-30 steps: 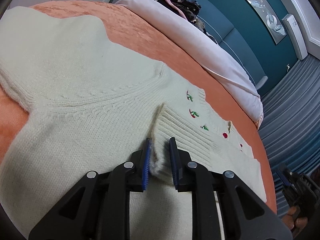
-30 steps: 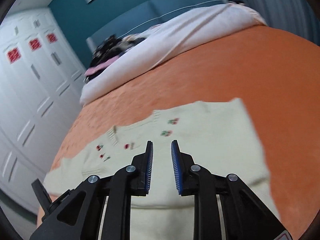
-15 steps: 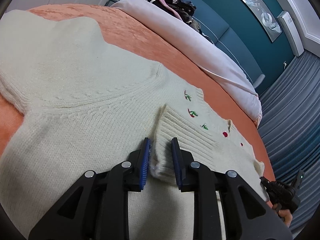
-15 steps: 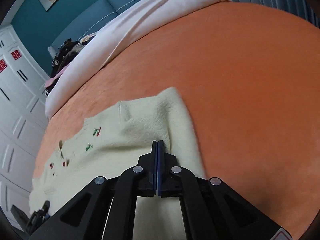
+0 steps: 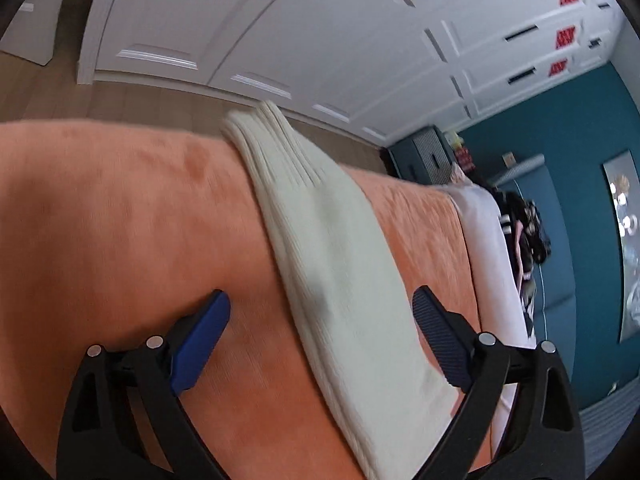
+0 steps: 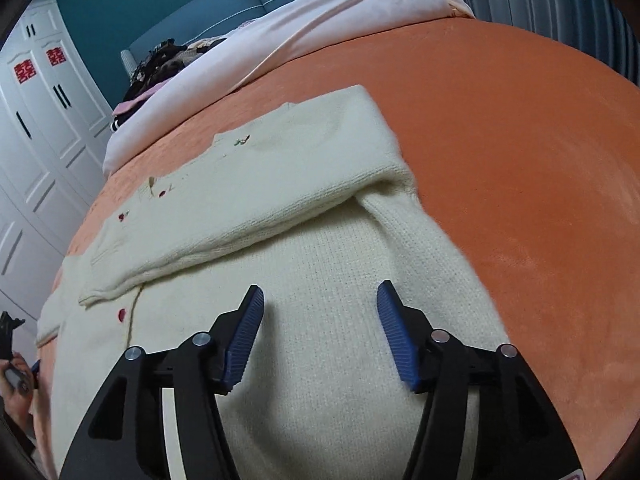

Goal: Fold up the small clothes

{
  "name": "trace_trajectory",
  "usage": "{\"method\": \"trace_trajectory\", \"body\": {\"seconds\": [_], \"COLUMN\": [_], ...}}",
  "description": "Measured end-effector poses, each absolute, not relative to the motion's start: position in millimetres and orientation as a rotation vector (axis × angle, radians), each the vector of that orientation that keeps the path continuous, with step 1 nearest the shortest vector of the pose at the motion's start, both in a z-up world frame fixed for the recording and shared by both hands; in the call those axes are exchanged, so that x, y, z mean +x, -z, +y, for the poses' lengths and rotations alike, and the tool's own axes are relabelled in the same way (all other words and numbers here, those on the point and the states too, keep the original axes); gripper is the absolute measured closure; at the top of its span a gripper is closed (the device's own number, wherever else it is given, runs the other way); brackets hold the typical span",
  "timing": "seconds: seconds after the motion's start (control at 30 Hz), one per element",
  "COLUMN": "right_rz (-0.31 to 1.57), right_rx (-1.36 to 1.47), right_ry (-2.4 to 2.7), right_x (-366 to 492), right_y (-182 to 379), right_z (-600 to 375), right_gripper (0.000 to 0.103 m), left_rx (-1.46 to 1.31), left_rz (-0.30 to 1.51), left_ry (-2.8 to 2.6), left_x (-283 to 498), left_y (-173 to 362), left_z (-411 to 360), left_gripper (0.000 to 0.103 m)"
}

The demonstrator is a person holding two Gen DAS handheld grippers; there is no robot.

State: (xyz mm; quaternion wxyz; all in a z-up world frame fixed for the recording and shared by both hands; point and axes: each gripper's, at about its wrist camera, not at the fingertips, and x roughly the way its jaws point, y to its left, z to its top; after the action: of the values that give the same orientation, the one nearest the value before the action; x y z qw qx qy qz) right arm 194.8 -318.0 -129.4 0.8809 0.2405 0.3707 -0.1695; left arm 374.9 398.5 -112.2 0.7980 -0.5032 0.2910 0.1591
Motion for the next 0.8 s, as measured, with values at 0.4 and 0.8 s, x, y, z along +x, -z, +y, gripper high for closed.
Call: {"method": "trace_trajectory", "body": {"seconds": [0.4,0.8], "right_rz": [0.805,0.787], "right_rx": [0.399,0.441], "right_ry": [0.328,0.299], "right_x": [202,196], "right_y": [135,132], "right_z": [-306,-311], "right_gripper": [0.016,0.016], "left_rx": [-0.721,-0.654], "left_rz": [0.581,0.969], "left_ry": [0.004,0.421], "left_x": [418,313], "left_y": [-11,82], "left_z": [272,-21], "left_gripper": [0.094,0.046]}}
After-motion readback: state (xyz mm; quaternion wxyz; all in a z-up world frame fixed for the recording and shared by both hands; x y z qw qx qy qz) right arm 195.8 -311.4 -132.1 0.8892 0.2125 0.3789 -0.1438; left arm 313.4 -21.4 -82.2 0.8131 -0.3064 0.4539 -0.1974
